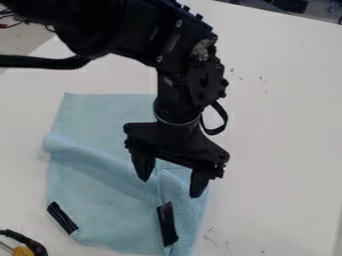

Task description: Straighten the cloth

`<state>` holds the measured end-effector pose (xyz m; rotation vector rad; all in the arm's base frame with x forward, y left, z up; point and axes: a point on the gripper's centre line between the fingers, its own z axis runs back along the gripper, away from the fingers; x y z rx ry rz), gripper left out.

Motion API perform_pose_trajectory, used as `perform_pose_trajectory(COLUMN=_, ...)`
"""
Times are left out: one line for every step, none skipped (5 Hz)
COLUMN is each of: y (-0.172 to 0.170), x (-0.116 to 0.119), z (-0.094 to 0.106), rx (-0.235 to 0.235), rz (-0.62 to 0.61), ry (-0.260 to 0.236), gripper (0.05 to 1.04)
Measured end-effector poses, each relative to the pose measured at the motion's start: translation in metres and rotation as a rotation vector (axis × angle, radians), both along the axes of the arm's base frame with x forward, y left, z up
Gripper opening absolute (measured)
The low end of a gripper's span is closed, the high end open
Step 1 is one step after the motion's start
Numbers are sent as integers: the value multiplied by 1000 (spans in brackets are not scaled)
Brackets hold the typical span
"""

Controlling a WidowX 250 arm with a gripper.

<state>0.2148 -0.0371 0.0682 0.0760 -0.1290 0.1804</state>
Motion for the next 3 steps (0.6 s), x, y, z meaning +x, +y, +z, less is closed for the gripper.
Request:
perform_pose_trajectory(y=-1, x=0, z=-3, rx=-2, rz=-2, ry=14, gripper=1000)
perform_pose_trajectory(y=12, x=15, z=-9, rx=-10, rz=-23, ry=52, gripper=1000)
perform_pose_trajectory(y=21, x=35, z=-7, rx=-4, rz=-57, ry=63, gripper=1000)
